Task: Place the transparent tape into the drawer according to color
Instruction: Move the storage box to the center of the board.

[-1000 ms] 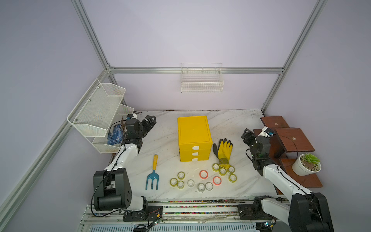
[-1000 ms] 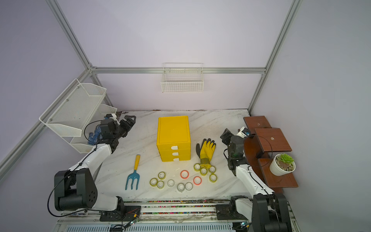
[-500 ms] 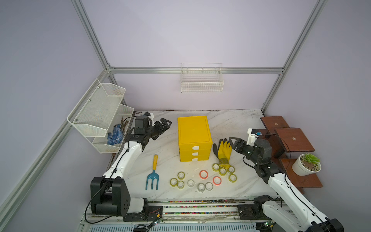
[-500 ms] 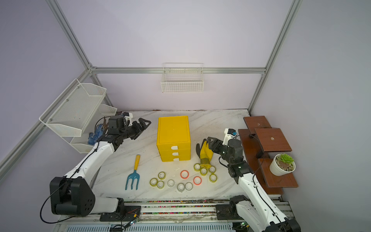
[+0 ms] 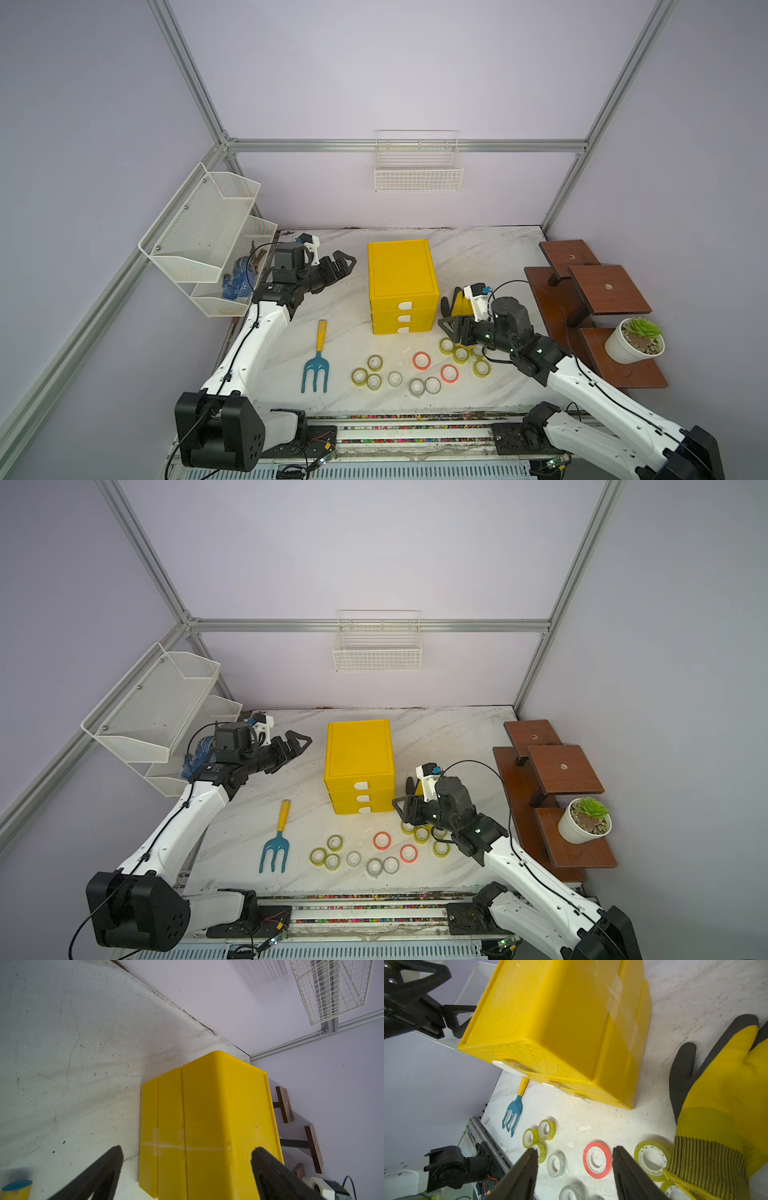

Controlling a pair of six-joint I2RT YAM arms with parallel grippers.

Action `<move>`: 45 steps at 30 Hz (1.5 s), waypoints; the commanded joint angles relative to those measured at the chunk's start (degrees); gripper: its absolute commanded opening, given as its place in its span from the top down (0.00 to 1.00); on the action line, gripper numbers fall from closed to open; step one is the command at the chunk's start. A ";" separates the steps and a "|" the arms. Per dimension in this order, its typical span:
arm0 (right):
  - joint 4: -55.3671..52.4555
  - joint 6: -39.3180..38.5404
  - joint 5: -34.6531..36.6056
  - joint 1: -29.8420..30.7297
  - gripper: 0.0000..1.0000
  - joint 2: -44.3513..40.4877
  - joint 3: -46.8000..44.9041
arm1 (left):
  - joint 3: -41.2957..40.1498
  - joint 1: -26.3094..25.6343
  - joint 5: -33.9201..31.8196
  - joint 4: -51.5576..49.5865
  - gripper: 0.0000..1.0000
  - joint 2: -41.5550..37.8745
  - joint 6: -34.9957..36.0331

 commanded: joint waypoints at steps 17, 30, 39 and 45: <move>19.92 0.51 14.21 0.59 0.44 20.45 12.74 | 2.64 -1.71 0.38 -2.81 0.00 1.64 4.32; 20.82 2.69 13.13 -5.21 0.43 36.67 27.52 | 5.87 -3.06 0.72 -3.17 0.00 4.34 5.36; 25.53 14.76 8.44 -7.69 0.30 28.23 20.46 | 15.08 -5.37 -5.28 -4.39 0.01 10.21 7.16; 41.82 31.42 -2.27 -6.05 0.30 27.37 12.76 | 18.02 -9.13 -7.93 -4.31 0.07 15.70 7.97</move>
